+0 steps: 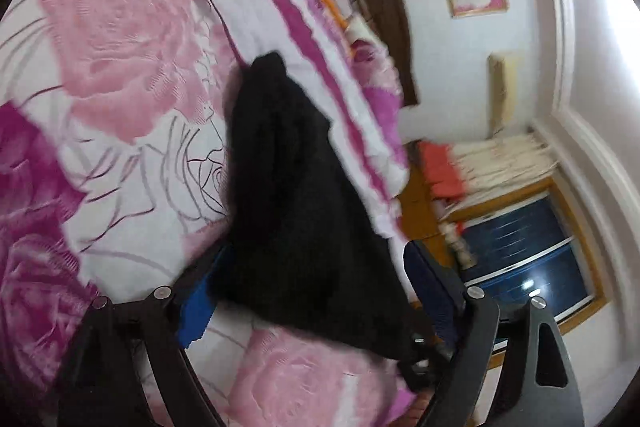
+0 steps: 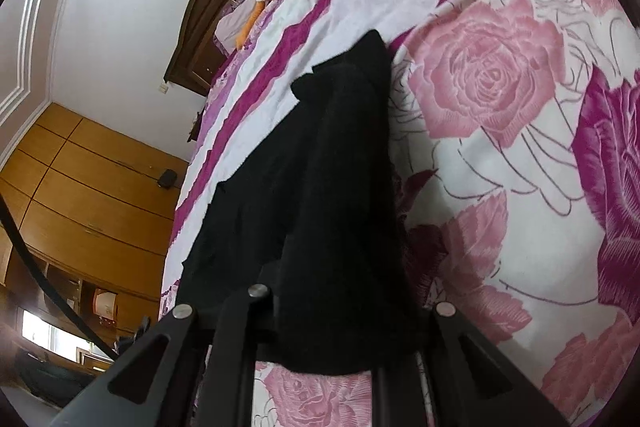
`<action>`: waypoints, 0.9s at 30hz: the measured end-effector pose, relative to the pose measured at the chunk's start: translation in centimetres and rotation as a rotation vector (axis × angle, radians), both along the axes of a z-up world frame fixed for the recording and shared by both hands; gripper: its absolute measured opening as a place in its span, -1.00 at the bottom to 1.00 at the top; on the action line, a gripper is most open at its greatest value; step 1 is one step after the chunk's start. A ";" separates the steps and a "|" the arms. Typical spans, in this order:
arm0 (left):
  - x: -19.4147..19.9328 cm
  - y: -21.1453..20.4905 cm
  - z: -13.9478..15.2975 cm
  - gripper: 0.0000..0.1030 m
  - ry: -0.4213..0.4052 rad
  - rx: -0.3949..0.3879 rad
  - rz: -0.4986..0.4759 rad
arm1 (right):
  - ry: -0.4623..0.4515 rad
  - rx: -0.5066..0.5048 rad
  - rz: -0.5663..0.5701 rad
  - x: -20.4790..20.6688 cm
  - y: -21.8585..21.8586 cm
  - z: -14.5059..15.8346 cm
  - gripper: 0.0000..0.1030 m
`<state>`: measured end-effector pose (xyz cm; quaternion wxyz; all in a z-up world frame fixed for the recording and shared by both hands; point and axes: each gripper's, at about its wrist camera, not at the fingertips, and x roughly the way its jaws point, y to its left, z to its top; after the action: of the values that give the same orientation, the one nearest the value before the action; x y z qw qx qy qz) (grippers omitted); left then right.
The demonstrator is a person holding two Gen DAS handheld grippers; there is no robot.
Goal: Fold small clothes
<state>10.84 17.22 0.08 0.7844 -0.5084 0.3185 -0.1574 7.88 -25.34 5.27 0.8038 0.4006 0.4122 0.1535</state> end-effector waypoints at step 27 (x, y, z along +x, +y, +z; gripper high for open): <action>-10.6 -3.8 4.3 -0.79 0.198 0.348 -0.165 | 0.064 -0.011 0.021 -11.4 -2.0 -0.9 -0.76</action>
<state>0.26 13.47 4.42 0.8099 -0.3504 0.4567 -0.1130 -3.51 -27.35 4.37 0.7907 0.3967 0.4426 0.1468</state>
